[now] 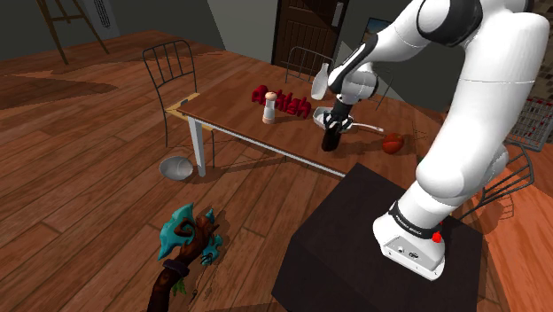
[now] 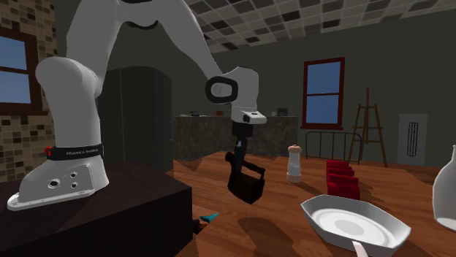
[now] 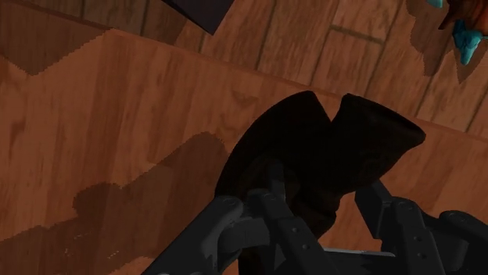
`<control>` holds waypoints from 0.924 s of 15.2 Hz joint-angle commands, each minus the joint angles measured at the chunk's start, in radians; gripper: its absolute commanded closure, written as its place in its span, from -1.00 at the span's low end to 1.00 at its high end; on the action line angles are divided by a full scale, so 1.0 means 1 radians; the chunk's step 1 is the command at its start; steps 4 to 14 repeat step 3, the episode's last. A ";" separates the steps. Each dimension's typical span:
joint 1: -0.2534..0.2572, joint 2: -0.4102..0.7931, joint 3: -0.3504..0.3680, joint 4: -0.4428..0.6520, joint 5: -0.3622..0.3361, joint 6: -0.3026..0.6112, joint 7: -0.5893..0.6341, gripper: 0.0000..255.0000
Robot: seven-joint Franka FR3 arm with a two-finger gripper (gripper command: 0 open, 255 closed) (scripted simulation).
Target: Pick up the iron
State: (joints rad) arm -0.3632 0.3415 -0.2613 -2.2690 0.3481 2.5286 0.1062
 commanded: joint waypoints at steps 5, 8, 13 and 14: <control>0.008 -0.029 -0.010 -0.003 -0.019 -0.023 0.017 1.00; 0.008 -0.029 -0.010 -0.003 -0.019 -0.023 0.017 1.00; 0.008 -0.029 -0.010 -0.003 -0.019 -0.023 0.017 1.00; 0.008 -0.029 -0.010 -0.003 -0.019 -0.023 0.017 1.00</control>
